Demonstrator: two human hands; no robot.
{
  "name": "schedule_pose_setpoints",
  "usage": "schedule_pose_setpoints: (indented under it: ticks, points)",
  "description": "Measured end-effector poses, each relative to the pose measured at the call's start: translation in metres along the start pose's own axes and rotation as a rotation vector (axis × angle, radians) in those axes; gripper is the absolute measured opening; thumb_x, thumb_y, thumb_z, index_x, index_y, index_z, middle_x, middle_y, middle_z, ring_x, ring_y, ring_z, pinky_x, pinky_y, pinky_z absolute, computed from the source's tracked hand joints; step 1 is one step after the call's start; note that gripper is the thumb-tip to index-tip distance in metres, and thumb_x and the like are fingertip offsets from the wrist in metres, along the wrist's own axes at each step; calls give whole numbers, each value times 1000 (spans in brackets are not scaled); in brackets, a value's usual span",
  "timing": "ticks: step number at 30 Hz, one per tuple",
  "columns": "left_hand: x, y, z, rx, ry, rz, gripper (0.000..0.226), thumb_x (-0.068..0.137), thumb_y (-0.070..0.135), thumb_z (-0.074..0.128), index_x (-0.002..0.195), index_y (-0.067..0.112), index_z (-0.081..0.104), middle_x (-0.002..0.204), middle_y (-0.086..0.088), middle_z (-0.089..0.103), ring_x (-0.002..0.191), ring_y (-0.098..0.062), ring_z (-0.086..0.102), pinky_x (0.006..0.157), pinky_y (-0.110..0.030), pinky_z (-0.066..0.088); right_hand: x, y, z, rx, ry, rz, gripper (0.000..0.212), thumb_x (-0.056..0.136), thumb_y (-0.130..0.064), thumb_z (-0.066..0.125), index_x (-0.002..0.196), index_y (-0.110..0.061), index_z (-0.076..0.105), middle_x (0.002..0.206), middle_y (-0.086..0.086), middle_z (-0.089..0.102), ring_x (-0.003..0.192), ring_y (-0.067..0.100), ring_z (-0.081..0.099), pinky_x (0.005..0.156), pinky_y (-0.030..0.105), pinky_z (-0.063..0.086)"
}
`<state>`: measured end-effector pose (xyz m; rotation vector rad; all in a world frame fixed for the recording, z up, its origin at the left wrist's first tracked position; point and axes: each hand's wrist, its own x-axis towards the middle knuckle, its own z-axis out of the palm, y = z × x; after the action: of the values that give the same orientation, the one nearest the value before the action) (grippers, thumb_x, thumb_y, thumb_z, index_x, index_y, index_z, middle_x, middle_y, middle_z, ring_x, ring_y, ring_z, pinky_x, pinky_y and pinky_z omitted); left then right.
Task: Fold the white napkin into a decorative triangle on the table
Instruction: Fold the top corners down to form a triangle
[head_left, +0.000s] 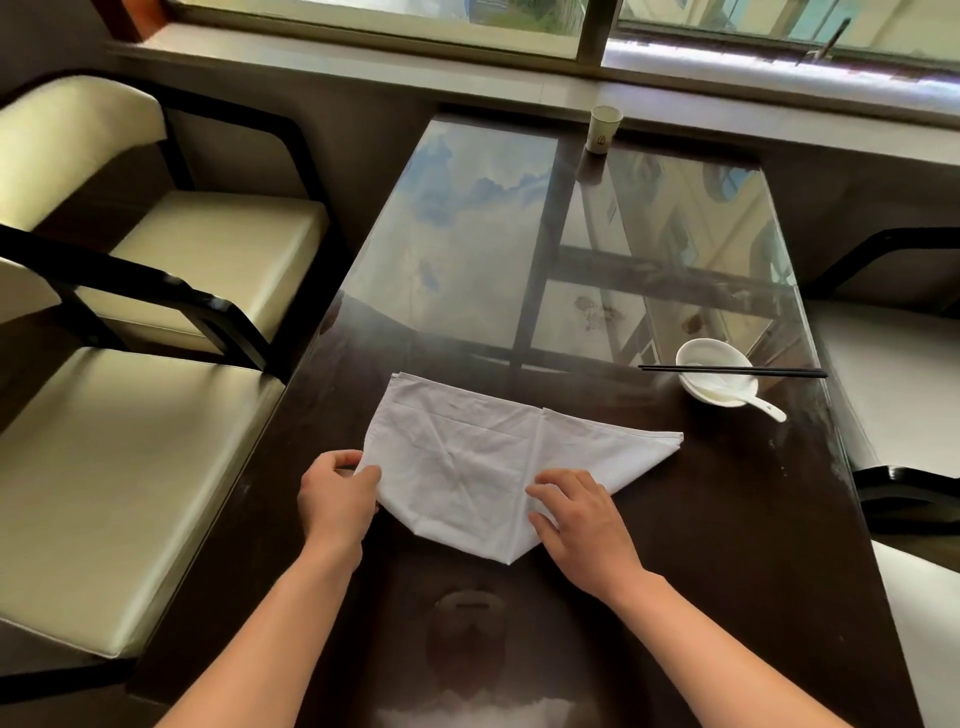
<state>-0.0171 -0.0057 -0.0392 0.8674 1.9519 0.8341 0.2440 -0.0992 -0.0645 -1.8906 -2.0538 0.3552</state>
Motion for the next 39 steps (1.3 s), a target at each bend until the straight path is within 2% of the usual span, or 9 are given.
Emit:
schedule_pose_setpoints:
  ticks: [10, 13, 17, 23, 26, 28, 33, 36, 39]
  points:
    - [-29, 24, 43, -65, -6, 172, 20, 75, 21, 77, 90, 32, 68, 77, 7, 68, 72, -11, 67, 61, -29, 55, 31, -23, -12, 306, -58, 176, 28, 91, -28, 69, 119, -20, 70, 102, -10, 72, 99, 14, 62, 94, 37, 48]
    - [-32, 27, 55, -51, -32, 186, 27, 77, 15, 75, 97, 31, 64, 76, 3, 64, 65, -15, 67, 61, -36, 58, 37, -45, -12, 403, -172, 166, 52, 79, -48, 76, 125, -26, 66, 101, -13, 71, 91, 7, 62, 89, 32, 51]
    - [-30, 29, 61, -56, -92, 220, 37, 82, 9, 66, 107, 37, 61, 75, -2, 63, 62, -15, 66, 61, -36, 58, 40, -78, 8, 276, -149, 156, 71, 68, -74, 62, 123, -29, 62, 98, -12, 69, 89, 8, 61, 79, 29, 51]
    - [-13, 33, 53, -100, -204, 170, 35, 87, 5, 63, 96, 39, 69, 81, -1, 70, 63, -10, 69, 65, -35, 61, 47, -98, 33, 312, 53, 281, 17, 94, -36, 61, 105, -26, 68, 88, -7, 70, 75, 5, 56, 64, 16, 41]
    - [0, 35, 43, -142, -306, 199, 33, 86, 9, 64, 90, 41, 71, 93, 9, 72, 84, -12, 70, 69, -32, 62, 51, -94, 33, 349, 59, 305, 13, 94, -28, 58, 94, -23, 71, 85, -6, 69, 71, 3, 50, 59, 8, 32]
    - [9, 35, 35, -133, -390, 268, 35, 78, 14, 60, 96, 42, 72, 100, 10, 70, 96, -14, 66, 69, -28, 59, 52, -90, 30, 377, 38, 307, 13, 93, -27, 59, 94, -23, 70, 87, -6, 70, 73, 4, 52, 62, 12, 38]
    - [54, 39, 34, 487, -387, 547, 76, 78, -1, 63, 145, 31, 46, 148, 2, 43, 138, -24, 26, 112, -45, 32, 57, -72, 19, 456, -3, 403, 14, 91, -26, 60, 97, -22, 72, 90, -8, 74, 79, 8, 64, 72, 26, 53]
    - [76, 46, 42, 734, -471, 617, 75, 88, 12, 65, 151, 38, 34, 156, 2, 37, 147, -22, 12, 115, -51, 21, 64, -60, 13, 504, 1, 495, 13, 90, -24, 63, 95, -22, 74, 91, -10, 74, 83, 6, 65, 76, 24, 54]
    - [89, 55, 53, 818, -539, 686, 61, 91, 18, 62, 146, 36, 43, 143, 5, 51, 142, -21, 19, 110, -46, 23, 72, -48, 7, 493, -13, 546, 12, 87, -23, 64, 92, -24, 75, 90, -10, 74, 85, 8, 66, 78, 27, 55]
